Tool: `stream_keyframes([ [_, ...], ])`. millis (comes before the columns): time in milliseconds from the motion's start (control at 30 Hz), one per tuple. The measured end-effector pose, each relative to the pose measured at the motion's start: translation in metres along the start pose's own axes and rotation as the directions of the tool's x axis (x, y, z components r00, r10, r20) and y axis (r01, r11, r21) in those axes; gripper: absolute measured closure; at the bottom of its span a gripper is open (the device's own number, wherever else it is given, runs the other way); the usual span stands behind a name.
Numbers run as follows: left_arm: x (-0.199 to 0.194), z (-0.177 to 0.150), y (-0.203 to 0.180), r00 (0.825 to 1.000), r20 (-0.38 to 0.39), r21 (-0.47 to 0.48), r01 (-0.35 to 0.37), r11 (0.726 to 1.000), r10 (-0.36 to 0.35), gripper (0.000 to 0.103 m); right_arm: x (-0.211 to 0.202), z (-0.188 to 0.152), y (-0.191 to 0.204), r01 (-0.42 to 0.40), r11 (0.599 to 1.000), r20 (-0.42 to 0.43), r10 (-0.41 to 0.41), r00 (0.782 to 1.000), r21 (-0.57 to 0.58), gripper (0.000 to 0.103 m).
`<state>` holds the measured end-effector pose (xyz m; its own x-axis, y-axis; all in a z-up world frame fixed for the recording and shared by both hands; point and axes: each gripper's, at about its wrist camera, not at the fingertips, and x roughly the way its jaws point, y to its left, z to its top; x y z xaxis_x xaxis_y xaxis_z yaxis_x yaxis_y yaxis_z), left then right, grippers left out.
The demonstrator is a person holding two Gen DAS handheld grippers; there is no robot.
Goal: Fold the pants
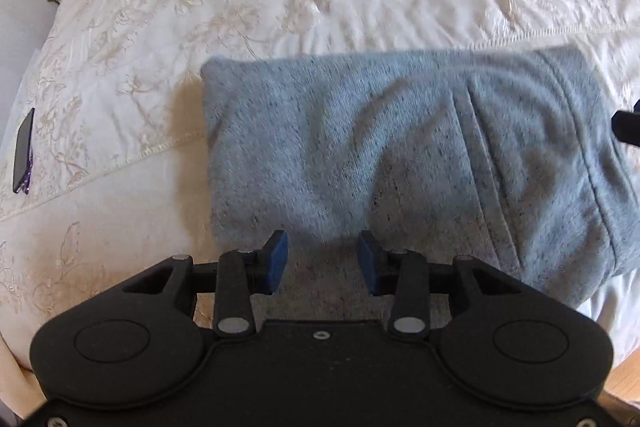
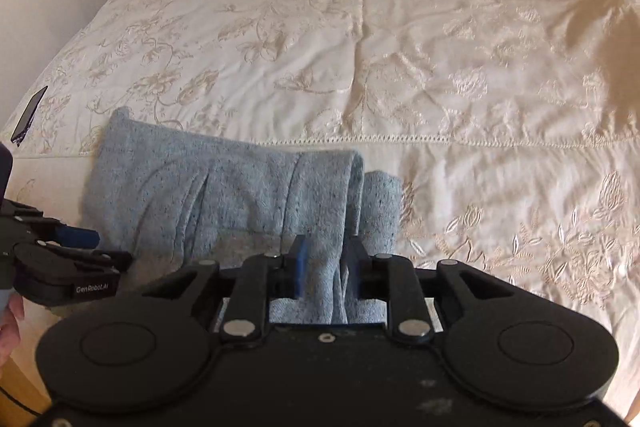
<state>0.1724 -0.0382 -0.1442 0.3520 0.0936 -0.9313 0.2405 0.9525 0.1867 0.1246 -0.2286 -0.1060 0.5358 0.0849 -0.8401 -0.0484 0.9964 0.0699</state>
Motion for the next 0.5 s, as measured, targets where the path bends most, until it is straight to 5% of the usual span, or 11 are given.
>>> stream_keyframes([
  [133, -0.011, 0.006, 0.025, 0.998, 0.055, -0.051, 0.004, 0.999, -0.002, 0.045, 0.010, 0.004, -0.013, 0.015, 0.999, -0.004, -0.015, 1.000, 0.028, 0.066],
  [300, 0.021, 0.004, 0.057, 1.000, -0.014, -0.071, -0.013, 0.997, 0.012, 0.045, 0.050, 0.000, -0.044, 0.016, 0.989, -0.162, 0.008, 0.987, 0.145, 0.064],
  [500, 0.047, -0.005, 0.081, 0.996, -0.051, -0.082, 0.062, 0.995, -0.066, 0.044, 0.072, -0.008, -0.060, -0.005, 0.982, -0.185, 0.041, 0.982, 0.190, 0.052],
])
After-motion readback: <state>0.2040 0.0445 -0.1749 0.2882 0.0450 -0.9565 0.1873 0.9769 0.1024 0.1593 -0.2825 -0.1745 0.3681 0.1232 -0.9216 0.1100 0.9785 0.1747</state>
